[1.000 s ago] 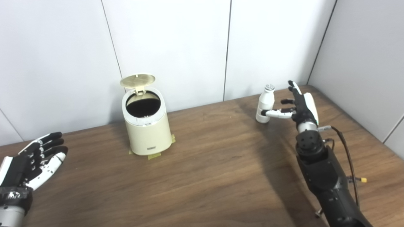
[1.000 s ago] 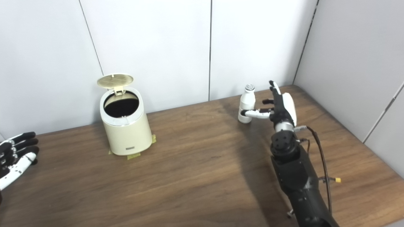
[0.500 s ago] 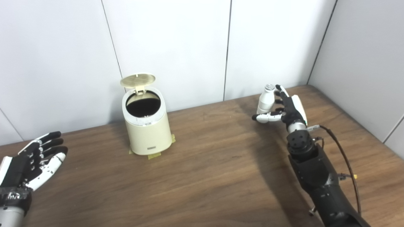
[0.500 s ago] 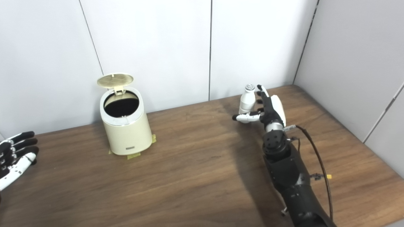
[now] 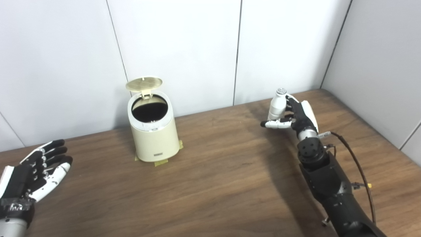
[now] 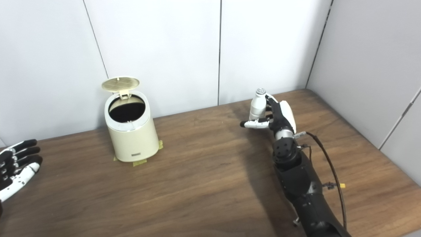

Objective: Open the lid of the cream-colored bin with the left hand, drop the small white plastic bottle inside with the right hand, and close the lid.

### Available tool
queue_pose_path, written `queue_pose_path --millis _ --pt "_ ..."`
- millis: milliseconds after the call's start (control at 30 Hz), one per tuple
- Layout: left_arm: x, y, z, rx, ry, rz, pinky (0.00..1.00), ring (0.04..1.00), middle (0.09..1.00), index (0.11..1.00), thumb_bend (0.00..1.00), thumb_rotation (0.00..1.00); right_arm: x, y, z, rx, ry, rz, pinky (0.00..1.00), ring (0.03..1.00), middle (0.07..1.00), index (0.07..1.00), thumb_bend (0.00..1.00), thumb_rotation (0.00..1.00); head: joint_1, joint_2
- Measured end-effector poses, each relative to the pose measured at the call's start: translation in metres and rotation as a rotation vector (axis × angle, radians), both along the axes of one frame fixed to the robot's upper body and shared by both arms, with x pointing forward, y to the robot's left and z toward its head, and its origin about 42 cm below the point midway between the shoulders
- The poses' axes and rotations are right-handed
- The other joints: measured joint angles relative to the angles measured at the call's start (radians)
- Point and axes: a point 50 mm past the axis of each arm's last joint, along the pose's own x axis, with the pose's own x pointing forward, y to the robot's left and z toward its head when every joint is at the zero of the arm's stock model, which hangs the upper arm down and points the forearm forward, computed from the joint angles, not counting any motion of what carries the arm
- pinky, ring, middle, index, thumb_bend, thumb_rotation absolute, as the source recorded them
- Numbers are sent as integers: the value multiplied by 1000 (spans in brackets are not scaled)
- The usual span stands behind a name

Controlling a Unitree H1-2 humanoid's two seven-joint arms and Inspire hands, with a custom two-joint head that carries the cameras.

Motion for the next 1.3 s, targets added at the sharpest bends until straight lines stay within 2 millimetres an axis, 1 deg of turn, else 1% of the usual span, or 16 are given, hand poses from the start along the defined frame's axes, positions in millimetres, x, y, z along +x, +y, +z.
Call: queue_pose_path --millis 133,200,233,300,333,367,400,533,800,833,933,1033,1167,1200,1267,1300 --pt "-2 -2 2 0 -9 -3 753 824 825 842 376 229 -1 -1 1 -11 -24 -12 708 763 780 750 775 192 0 2" --pt "-2 -2 1 0 -9 0 759 827 826 840 371 218 -1 -1 1 -11 -38 -27 686 738 747 699 728 160 0 2" --pt "-2 -2 1 0 -9 2 764 828 826 838 367 224 -1 0 1 -12 -49 -38 672 721 726 579 601 149 2 5" --pt "-3 -2 1 0 -10 5 766 827 824 834 354 222 -2 1 1 -22 -73 -53 652 688 681 515 534 138 3 5" --pt "-3 -2 1 0 -12 6 768 827 823 829 343 210 -2 2 1 -31 -96 -56 619 651 642 501 518 133 5 5" --pt "-3 -3 1 -2 -13 6 769 826 821 824 337 215 -1 1 0 -42 -114 -67 574 613 585 481 518 68 8 5" --pt "-4 -3 1 -3 -13 5 775 828 818 818 333 226 -1 1 -1 -58 -124 -77 540 587 557 472 517 34 8 5" --pt "-7 -4 3 1 -23 5 799 834 817 810 330 265 -2 1 0 -103 -147 -113 492 556 528 465 516 1 6 6" --pt "-9 -3 6 -6 -37 9 778 821 806 806 303 235 0 6 1 -115 -152 -109 429 505 493 489 521 0 14 12" --pt "-9 -3 7 -7 -37 9 773 819 804 805 300 225 0 6 1 -114 -154 -108 427 503 494 489 521 0 12 11" --pt "-10 -2 7 -10 -40 9 744 809 799 805 286 210 -2 6 7 -111 -173 -107 483 560 523 468 518 0 14 9" --pt "-11 0 10 -9 -47 10 740 807 797 806 288 201 -5 7 18 -108 -210 -98 480 549 520 467 519 0 26 12" --pt "-13 -1 14 -1 -65 8 766 824 809 820 293 99 -13 9 29 -106 -247 -85 450 521 507 476 522 1 69 12" --pt "-14 -1 14 1 -66 8 768 826 810 821 292 92 -15 12 33 -106 -257 -80 447 519 506 477 523 1 72 12" --pt "-14 -3 14 -6 -66 8 783 834 820 831 280 20 -19 16 39 -103 -278 -66 416 491 493 486 525 1 89 14" --pt "-14 -4 13 -14 -66 8 790 835 823 835 273 10 -21 20 42 -100 -295 -57 418 492 494 485 525 1 101 14"
